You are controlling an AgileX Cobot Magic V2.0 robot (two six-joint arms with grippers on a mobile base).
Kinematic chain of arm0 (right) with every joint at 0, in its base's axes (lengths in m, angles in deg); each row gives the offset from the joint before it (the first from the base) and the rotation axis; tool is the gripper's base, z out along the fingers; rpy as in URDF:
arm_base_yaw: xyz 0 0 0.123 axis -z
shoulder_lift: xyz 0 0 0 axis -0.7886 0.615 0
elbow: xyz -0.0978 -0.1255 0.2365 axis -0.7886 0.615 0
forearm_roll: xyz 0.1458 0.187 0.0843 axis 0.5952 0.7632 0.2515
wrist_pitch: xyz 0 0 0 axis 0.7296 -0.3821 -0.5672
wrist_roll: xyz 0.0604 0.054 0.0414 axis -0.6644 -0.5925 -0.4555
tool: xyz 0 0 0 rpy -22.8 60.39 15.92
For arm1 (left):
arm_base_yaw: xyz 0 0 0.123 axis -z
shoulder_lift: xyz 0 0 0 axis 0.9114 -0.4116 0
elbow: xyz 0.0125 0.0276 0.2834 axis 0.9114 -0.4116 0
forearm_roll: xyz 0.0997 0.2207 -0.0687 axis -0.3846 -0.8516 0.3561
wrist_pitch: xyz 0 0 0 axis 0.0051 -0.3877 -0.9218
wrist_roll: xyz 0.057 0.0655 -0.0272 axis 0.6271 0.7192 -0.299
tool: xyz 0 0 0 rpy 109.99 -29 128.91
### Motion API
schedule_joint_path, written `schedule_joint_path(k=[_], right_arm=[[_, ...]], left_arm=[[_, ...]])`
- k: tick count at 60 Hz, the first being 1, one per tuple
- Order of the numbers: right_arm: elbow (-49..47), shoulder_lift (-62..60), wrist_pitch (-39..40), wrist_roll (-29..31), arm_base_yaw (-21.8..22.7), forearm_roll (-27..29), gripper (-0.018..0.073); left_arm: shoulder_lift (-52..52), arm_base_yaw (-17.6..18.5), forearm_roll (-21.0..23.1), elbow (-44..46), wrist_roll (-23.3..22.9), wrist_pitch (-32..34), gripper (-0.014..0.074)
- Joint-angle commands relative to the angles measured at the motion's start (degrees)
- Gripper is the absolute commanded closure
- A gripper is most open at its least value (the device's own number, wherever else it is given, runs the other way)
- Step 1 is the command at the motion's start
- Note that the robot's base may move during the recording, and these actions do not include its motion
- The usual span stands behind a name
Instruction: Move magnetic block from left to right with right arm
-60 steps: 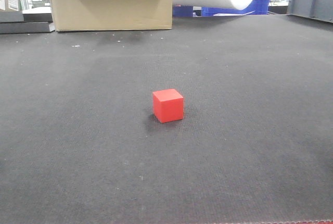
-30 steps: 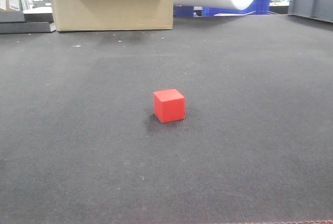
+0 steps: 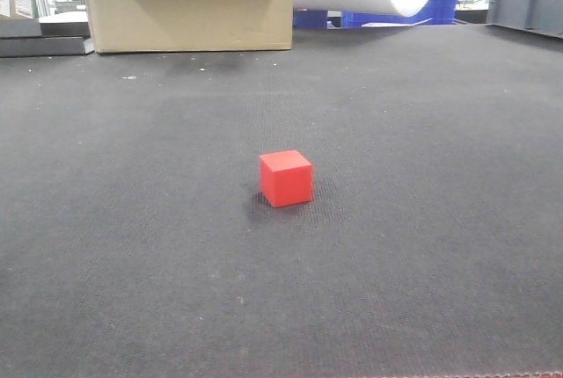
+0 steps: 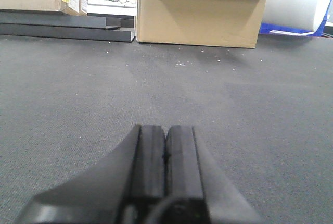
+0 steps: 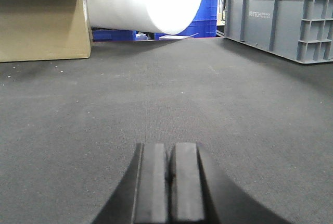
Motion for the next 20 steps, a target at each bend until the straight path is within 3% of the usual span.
schedule_joint_path(k=[1, 20], right_arm=[[-0.2, -1.1, 5.4, 0.0, 0.4, -0.2, 0.0490], [-0.2, -1.1, 5.4, 0.0, 0.4, -0.2, 0.0490]], left_arm=[[0.6, -0.1, 0.0, -0.5, -0.4, 5.4, 0.0713], [0.6, -0.1, 0.0, -0.5, -0.4, 5.4, 0.0712]])
